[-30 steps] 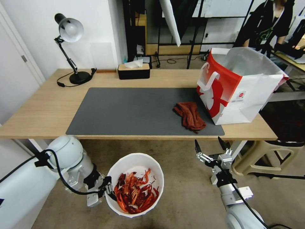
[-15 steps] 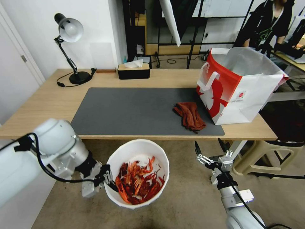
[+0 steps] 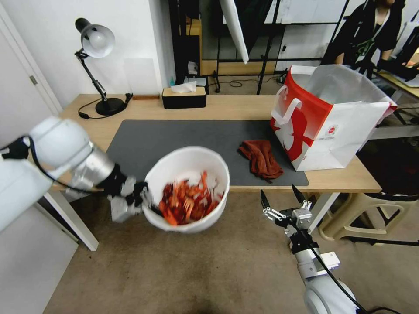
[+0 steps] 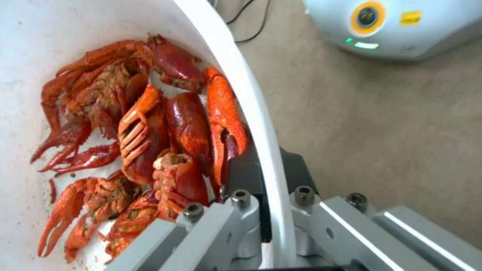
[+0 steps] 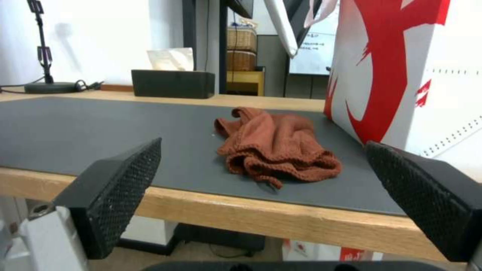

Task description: Sweep shrimp from table into container with towel, then put container into takeout bag.

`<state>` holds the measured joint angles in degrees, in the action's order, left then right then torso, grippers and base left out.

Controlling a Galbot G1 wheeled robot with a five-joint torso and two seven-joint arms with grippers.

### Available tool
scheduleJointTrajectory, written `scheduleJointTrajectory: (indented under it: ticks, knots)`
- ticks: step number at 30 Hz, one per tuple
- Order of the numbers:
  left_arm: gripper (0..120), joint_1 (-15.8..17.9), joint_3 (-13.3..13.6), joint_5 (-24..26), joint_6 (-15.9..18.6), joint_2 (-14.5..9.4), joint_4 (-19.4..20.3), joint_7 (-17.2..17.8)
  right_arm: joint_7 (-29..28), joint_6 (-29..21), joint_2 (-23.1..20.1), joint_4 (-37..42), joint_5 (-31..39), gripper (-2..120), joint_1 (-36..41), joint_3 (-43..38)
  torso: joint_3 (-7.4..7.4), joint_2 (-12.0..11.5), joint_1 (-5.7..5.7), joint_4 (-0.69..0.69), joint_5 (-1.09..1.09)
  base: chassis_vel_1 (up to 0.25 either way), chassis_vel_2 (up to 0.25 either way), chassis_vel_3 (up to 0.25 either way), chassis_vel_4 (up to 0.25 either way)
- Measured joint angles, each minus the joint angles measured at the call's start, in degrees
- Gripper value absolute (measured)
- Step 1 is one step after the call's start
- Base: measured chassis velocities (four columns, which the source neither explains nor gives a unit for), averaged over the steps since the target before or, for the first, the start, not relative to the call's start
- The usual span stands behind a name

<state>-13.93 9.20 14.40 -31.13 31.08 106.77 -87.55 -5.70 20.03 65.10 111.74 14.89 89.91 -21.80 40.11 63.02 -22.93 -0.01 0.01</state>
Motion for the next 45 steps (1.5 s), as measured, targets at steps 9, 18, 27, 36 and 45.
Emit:
scheduleJointTrajectory:
  ticks: [9, 18, 27, 36, 45]
  knots:
    - [0, 8.16, 5.95, -0.76, 0.68, 8.46, -7.76, 1.46, 0.08, -0.07, -0.08, -0.04, 0.55, 100, -0.13, -0.42, 0.00, 0.00, 0.00, 0.00, -0.01, 0.000, 0.000, 0.000, 0.000]
    - [0, 15.45, 10.70, -2.72, 2.12, 17.19, -16.73, 2.41, 0.43, 0.17, 0.16, -0.52, 0.74, 100, -0.20, -0.48, 0.00, 0.00, 0.00, 0.01, 0.00, 0.000, 0.000, 0.000, 0.000]
    - [0, 23.71, 14.68, -4.20, 2.20, 28.05, -27.58, 2.59, 0.65, 0.50, 0.32, -0.90, 1.21, 100, -0.32, -0.96, 0.00, 0.00, 0.00, -0.01, 0.00, 0.000, 0.000, 0.000, 0.000]
    - [0, 30.53, 17.30, -4.47, 2.06, 35.51, -36.43, 3.96, 0.96, 0.92, -0.03, -1.34, 1.72, 100, -0.43, -0.98, 0.00, 0.01, 0.00, 0.01, 0.00, 0.000, 0.000, 0.000, 0.000]
    - [0, 37.33, 19.37, -3.81, 1.73, 41.42, -44.44, 4.37, 1.26, 1.52, -0.08, -1.84, 1.97, 100, -0.66, -0.96, 0.00, 0.01, 0.01, 0.00, 0.01, 0.000, 0.000, 0.000, 0.000]
